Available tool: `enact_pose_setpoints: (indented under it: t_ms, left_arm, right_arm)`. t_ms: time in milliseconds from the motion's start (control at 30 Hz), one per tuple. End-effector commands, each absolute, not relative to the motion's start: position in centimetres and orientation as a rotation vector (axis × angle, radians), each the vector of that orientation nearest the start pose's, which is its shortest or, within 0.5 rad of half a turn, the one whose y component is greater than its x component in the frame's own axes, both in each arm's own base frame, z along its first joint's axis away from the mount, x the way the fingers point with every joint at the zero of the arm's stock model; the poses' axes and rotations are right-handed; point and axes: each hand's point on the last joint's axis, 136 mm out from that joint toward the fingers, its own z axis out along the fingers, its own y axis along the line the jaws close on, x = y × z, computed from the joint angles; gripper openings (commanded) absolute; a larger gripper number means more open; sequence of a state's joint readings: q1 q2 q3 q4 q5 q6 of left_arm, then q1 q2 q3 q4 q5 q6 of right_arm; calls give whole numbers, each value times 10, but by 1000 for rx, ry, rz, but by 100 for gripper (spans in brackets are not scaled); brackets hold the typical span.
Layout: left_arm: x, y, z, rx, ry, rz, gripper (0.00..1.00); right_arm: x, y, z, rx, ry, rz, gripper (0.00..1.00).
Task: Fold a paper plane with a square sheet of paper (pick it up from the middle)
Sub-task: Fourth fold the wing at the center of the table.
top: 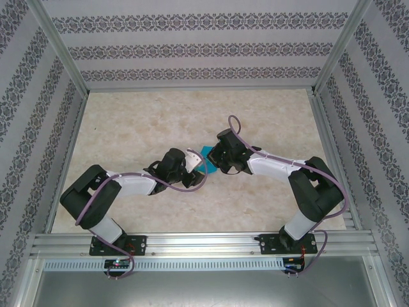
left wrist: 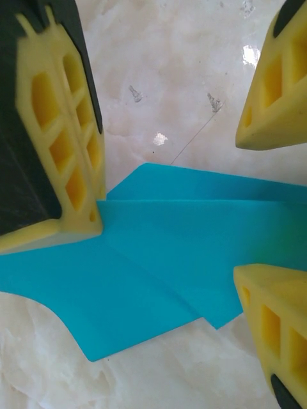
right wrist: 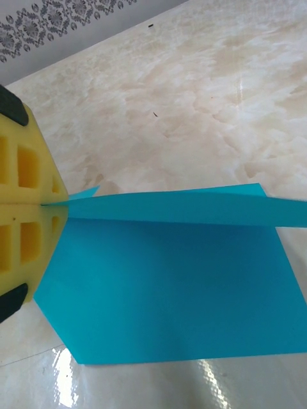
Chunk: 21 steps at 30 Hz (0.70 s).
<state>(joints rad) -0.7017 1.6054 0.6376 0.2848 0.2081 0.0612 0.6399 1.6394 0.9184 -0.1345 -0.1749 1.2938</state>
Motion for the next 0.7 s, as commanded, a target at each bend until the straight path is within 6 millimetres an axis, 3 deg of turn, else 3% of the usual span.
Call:
enact_pose_setpoints:
  t_ms: [0,167,300,467,667]
  left_arm:
    - [294,-299,67,1018,1987,-538,46]
    - [296,-294,61,1014,1997,-498,31]
    - [293,-295,60,1013,2003,-523,19]
    - [289,-296,58,965,2039,-581,16]
    - [283,-299,55,839,2135,-697,12]
  right_arm:
    - [321,283,80,798,2590,1019,4]
    - [320,286,80,804,2596,1057,6]
    - [323,283,84,753,2596,1065,26]
    - [329,265,98,620,2546,1047,42]
    - [325,239,113,441,2434,1036,52]
